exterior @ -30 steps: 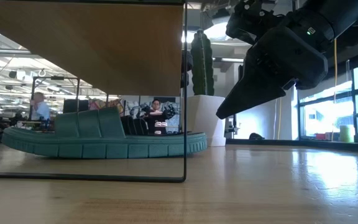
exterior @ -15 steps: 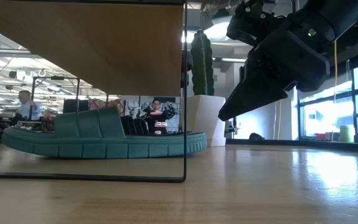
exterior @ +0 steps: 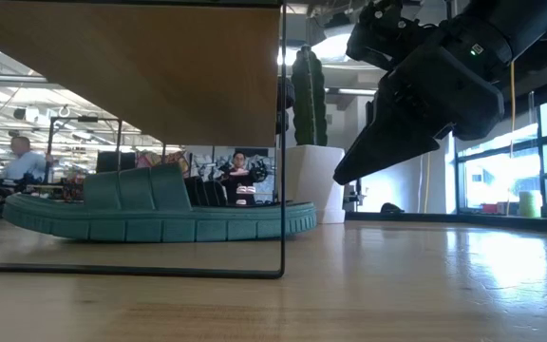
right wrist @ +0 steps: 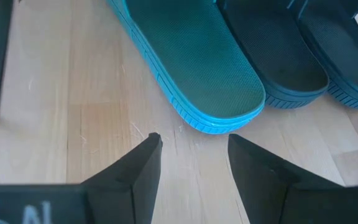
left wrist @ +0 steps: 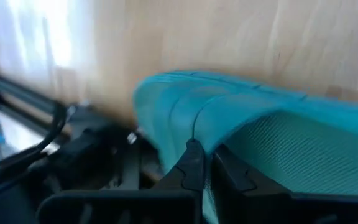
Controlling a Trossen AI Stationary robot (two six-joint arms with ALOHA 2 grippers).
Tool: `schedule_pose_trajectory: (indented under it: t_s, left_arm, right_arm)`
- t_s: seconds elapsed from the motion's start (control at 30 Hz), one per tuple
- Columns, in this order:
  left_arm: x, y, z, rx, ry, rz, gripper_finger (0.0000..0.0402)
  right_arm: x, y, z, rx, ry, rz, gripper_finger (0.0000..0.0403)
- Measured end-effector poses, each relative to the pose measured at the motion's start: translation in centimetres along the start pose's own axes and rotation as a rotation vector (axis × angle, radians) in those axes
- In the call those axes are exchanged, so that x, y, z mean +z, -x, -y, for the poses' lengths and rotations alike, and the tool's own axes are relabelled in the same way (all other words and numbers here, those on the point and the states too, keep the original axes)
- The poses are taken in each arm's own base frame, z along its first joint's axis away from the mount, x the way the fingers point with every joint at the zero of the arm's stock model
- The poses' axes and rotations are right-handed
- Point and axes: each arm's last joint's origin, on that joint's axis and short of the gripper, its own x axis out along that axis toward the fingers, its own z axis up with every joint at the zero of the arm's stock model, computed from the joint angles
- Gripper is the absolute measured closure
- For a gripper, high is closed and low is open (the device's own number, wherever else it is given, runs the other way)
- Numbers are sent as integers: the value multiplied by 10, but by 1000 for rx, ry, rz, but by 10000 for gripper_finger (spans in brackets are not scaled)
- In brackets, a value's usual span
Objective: Pick and place slides into the shelf
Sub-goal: Put the green slides under the shelf
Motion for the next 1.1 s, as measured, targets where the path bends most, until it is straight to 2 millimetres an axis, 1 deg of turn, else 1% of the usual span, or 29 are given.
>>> schedule_pose_trajectory:
  t_s: [0.13, 0.3, 0.43, 0.53, 0.7, 0.8, 1.0, 1.1]
  left_arm:
    - [7, 31, -14, -32, 31, -18, 397]
    - [23, 68, -29, -178, 78, 73, 399]
    - [32, 91, -39, -274, 119, 106, 399]
    - [32, 105, -48, -368, 136, 48, 399]
    - [35, 121, -55, -503, 183, -124, 399]
    - [41, 132, -58, -608, 178, -148, 399]
    - [57, 163, -67, -830, 117, -12, 399]
    - [64, 179, -72, -920, 78, 106, 399]
  right_arm:
    - [0, 0, 0, 0, 0, 0, 216]
    - [0, 0, 0, 0, 0, 0, 216]
    - [0, 0, 0, 0, 0, -1, 216]
    - [0, 0, 0, 0, 0, -2, 216]
    - [0, 0, 0, 0, 0, -3, 216]
    - [0, 0, 0, 0, -1, -3, 216]
    - [0, 0, 0, 0, -1, -3, 216]
    - [0, 0, 0, 0, -1, -3, 216]
